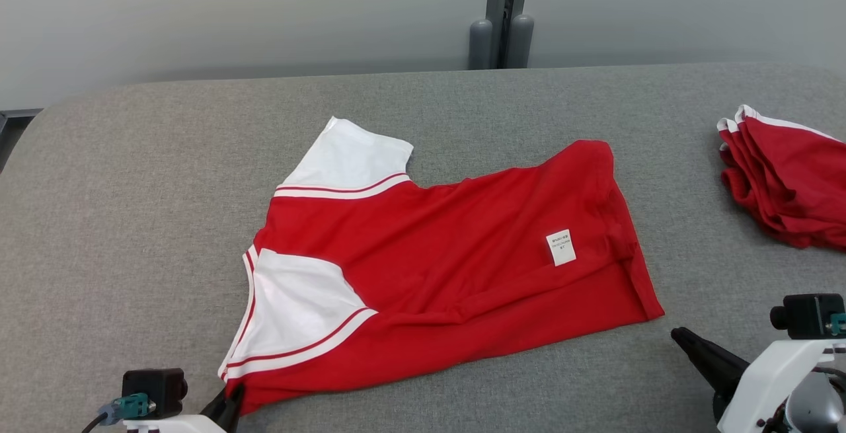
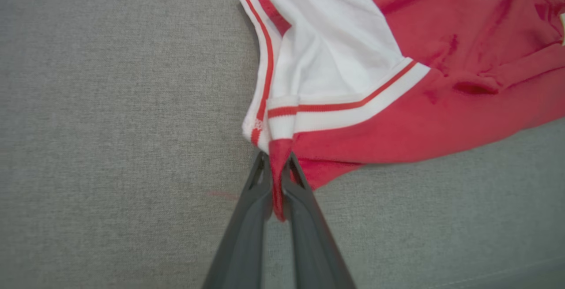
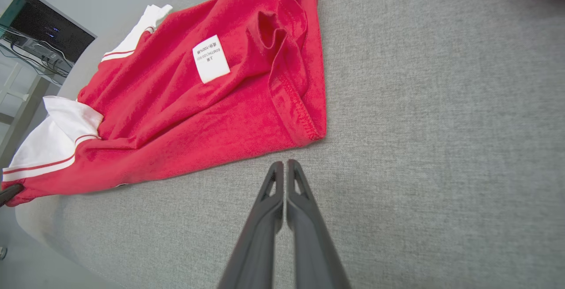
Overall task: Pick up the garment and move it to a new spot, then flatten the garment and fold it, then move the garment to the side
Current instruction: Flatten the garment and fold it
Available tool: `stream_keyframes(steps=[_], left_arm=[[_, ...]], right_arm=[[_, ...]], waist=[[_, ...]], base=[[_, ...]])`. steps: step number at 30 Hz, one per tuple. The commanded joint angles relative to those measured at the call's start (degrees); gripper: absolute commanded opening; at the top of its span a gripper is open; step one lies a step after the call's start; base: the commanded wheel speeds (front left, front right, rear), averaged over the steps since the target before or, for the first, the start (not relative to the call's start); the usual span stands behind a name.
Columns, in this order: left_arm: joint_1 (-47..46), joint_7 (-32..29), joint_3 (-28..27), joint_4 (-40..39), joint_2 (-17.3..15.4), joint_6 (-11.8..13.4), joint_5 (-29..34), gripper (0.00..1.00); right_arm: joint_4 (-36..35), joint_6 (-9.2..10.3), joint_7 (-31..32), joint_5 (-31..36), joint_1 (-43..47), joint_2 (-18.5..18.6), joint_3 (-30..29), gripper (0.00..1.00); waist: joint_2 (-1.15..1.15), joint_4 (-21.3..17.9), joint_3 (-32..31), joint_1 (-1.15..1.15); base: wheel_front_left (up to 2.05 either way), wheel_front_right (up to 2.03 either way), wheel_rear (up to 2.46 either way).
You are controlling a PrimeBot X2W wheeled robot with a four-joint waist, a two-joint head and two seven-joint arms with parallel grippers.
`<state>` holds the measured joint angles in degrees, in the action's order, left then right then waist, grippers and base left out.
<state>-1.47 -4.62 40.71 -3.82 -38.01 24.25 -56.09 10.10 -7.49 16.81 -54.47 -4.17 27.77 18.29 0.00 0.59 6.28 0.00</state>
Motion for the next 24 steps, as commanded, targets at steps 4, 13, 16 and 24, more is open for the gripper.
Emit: stream_keyframes(steps=[4, 13, 16, 24], left_arm=[[-1.45, -0.11, 0.11, 0.34, 0.33, -0.33, 0.26, 0.0], [-3.85, -0.31, 1.28, 2.0, 1.98, -1.53, 1.21, 0.0], [-4.21, -0.33, 1.42, 2.46, 2.24, -1.82, 1.26, 0.0], [-4.84, -0.52, 1.89, 3.78, 2.94, -2.53, 1.09, 0.0]], right_arm=[[0.33, -0.01, -1.43, 4.27, -1.71, -2.51, -1.0, 1.0], [7.68, -0.01, -4.05, 10.61, -7.31, -6.46, 0.12, 1.0], [10.37, -0.01, -4.21, 11.95, -8.9, -7.16, 0.71, 1.0], [19.59, 0.0, -4.04, 15.12, -13.9, -9.27, 3.37, 1.0]], waist=[[0.0, -0.08, 0.3, 0.0], [0.0, 0.74, 1.66, 0.0], [0.0, 0.87, 1.79, 0.0], [0.0, 1.18, 1.65, 0.0]], base=[[0.0, 0.0, 0.0], [0.0, 0.0, 0.0], [0.0, 0.0, 0.0], [0.0, 0.0, 0.0]])
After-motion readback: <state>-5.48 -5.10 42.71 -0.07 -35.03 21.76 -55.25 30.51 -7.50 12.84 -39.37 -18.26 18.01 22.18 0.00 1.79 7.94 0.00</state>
